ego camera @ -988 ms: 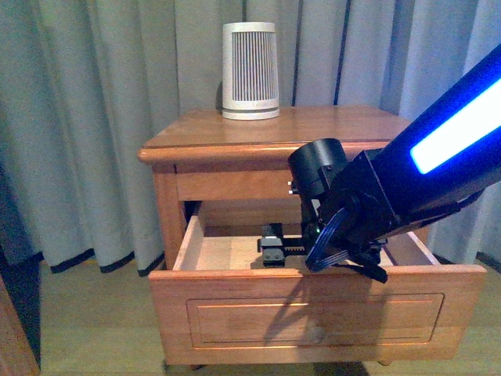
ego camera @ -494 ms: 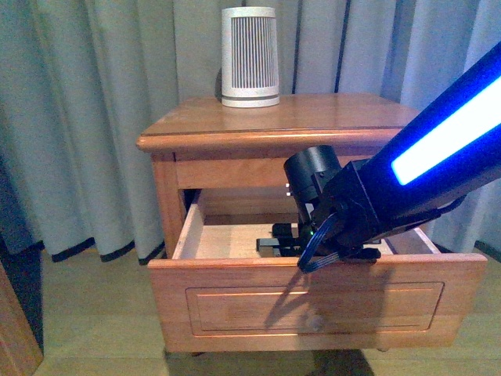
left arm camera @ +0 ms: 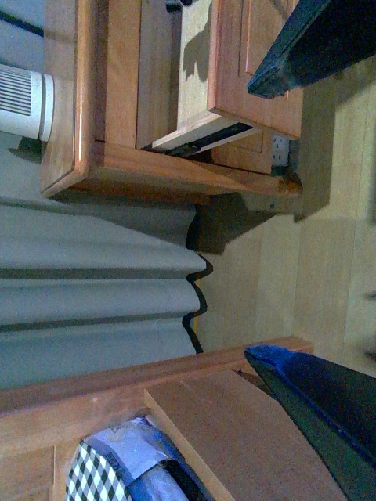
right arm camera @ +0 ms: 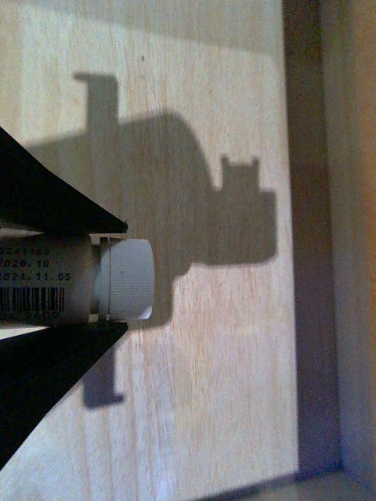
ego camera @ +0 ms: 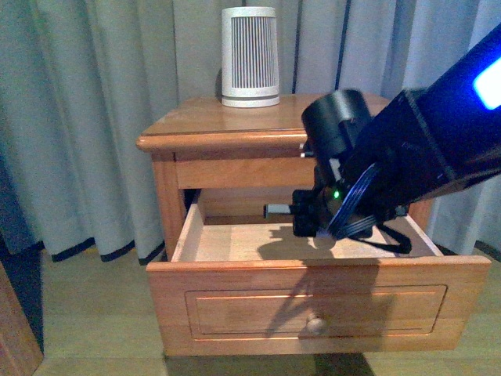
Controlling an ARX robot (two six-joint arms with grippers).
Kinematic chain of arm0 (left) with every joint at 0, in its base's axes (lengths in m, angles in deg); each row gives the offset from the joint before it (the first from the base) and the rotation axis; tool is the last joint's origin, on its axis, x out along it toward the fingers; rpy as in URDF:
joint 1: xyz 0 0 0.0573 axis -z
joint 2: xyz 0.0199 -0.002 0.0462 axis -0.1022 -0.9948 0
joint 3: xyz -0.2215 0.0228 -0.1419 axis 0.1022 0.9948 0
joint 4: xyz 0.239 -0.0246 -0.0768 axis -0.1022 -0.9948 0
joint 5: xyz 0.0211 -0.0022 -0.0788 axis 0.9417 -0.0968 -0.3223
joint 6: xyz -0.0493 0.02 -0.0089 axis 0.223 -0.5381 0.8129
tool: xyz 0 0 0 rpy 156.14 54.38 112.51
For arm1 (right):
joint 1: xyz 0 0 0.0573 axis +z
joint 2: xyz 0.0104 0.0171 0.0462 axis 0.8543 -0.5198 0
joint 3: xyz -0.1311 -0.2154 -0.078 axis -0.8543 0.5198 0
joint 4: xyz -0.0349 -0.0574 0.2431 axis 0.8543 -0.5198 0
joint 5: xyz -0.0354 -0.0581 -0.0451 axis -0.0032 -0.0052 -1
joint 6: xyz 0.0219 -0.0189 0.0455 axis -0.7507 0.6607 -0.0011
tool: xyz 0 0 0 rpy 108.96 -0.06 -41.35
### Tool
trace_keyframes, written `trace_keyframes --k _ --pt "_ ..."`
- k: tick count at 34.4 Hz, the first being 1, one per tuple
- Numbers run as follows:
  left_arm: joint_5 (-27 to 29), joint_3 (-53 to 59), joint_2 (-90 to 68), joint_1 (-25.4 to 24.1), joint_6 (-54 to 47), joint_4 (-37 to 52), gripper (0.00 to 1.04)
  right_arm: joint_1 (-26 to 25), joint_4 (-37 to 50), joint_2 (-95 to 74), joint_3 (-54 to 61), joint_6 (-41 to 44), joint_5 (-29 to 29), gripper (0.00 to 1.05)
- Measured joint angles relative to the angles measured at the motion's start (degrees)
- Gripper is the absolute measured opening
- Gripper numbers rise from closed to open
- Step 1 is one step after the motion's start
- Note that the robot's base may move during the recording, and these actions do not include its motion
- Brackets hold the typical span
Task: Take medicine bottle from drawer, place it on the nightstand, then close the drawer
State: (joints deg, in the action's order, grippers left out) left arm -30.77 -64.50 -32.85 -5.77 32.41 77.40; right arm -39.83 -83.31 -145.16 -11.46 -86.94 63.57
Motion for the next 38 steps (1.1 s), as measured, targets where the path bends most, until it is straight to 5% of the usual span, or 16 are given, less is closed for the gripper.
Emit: trace_keyframes --k 11,16,26,38 --pt "0.0 0.0 0.0 0.0 0.0 0.02 0.98 -0.07 -8.09 21.22 14.82 -6.82 6.34 0.29" --pt "0.0 0.0 0.0 0.0 0.0 0.02 0.98 -0.5 -5.7 29.46 16.24 -4.74 4.66 0.29" --pt "0.0 0.0 0.0 0.0 0.0 0.02 0.98 -7.02 -2.29 26.12 -0.61 3.26 -1.07 0.29" --pt "0.0 0.0 0.0 0.0 0.0 0.02 0.98 -11.37 -9.49 4.63 -24.13 6.95 -4.11 0.29"
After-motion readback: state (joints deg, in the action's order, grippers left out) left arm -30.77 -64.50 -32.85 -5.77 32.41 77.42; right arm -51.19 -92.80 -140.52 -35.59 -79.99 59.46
